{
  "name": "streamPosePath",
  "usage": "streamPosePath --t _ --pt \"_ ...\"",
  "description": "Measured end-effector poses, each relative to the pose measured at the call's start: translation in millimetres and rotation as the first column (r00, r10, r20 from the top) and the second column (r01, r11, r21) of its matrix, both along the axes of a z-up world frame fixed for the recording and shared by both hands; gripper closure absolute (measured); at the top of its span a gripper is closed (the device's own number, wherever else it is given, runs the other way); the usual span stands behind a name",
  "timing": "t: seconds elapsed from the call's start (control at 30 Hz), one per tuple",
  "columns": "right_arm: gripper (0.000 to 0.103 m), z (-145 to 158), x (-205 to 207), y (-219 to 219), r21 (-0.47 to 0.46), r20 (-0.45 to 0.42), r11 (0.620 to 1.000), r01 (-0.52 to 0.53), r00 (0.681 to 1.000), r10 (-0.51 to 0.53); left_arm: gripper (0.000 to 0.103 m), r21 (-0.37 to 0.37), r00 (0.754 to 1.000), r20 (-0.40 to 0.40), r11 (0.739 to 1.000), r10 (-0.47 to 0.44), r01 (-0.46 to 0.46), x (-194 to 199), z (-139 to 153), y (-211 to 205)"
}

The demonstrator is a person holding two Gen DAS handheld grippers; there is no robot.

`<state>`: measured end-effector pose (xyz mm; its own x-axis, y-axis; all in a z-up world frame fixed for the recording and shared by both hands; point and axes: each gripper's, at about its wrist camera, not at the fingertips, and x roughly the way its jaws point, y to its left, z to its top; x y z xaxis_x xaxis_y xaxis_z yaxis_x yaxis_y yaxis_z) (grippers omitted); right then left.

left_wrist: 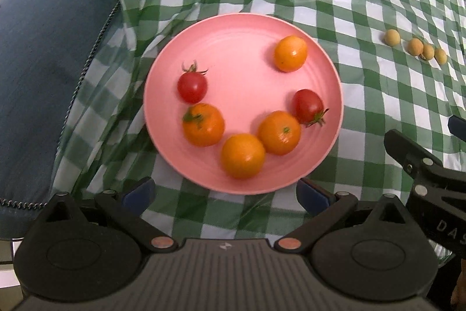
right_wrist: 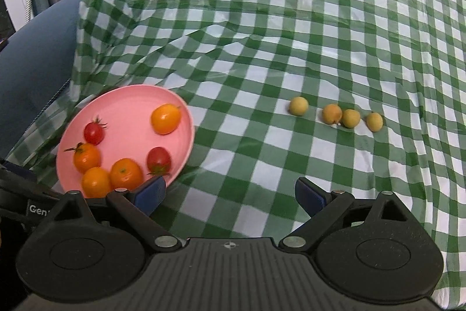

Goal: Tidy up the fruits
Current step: 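Grasp a yellow cherry tomato with the left gripper while the right gripper grasps another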

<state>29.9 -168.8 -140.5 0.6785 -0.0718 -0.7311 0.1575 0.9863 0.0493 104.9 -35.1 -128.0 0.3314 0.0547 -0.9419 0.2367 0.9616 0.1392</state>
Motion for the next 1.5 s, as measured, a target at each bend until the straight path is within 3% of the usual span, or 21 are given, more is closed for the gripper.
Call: streamPosePath --t 0.4,0.6,0.8,0.93,1.03,1.17,1.2,1.23,1.27,1.3,1.37,1.5 --pt "0.007 -3 10 -70 -0.033 0.053 0.99 0.136 0.99 -0.134 0.0 -0.01 0.996 0.028 0.996 -0.088 0.088 15 4 -61" --pt "0.007 -7 20 -125 -0.07 0.097 0.971 0.229 0.97 -0.222 0.0 -0.018 0.98 0.097 0.984 -0.175 0.177 37 10 -118" --pt "0.008 -25 40 -168 -0.117 0.121 0.958 0.261 0.962 -0.247 0.0 0.009 0.96 0.15 0.971 -0.236 0.238 75 -6 -169" --pt "0.019 -46 51 -188 -0.137 0.091 0.956 0.259 0.964 -0.249 0.0 -0.006 0.958 0.149 0.968 -0.246 0.25 104 -23 -189" --pt "0.031 -62 58 -195 -0.139 0.059 0.96 0.243 0.97 -0.237 0.0 -0.071 0.964 0.095 0.964 -0.25 0.257 122 -37 -199" --pt "0.033 -73 67 -196 -0.138 0.086 0.965 0.224 0.973 -0.214 0.001 -0.134 0.962 0.082 0.954 -0.261 0.27 135 -47 -211" --pt "0.036 -73 69 -194 -0.143 0.093 0.967 0.21 0.976 -0.198 0.005 -0.154 0.96 0.085 0.948 -0.266 0.277 136 -48 -213" --pt "0.051 -73 71 -193 -0.144 0.096 0.972 0.188 0.98 -0.176 0.013 -0.18 0.957 0.084 0.94 -0.279 0.29 137 -48 -214" --pt "0.067 -73 72 -190 -0.138 0.096 0.976 0.167 0.983 -0.155 0.04 -0.196 0.955 0.067 0.934 -0.29 0.297 139 -50 -216" --pt "0.075 -72 73 -188 -0.138 0.093 0.978 0.154 0.985 -0.142 0.049 -0.185 0.954 0.065 0.936 -0.292 0.299 139 -51 -217" --pt "0.077 -71 74 -180 -0.16 0.087 0.976 0.145 0.987 -0.132 0.075 -0.201 0.951 0.077 0.929 -0.3 0.31 137 -49 -215" --pt "0.077 -63 62 -178 -0.13 0.095 0.969 0.211 0.975 -0.199 0.075 -0.221 0.965 0.051 0.94 -0.256 0.261 127 -43 -208"
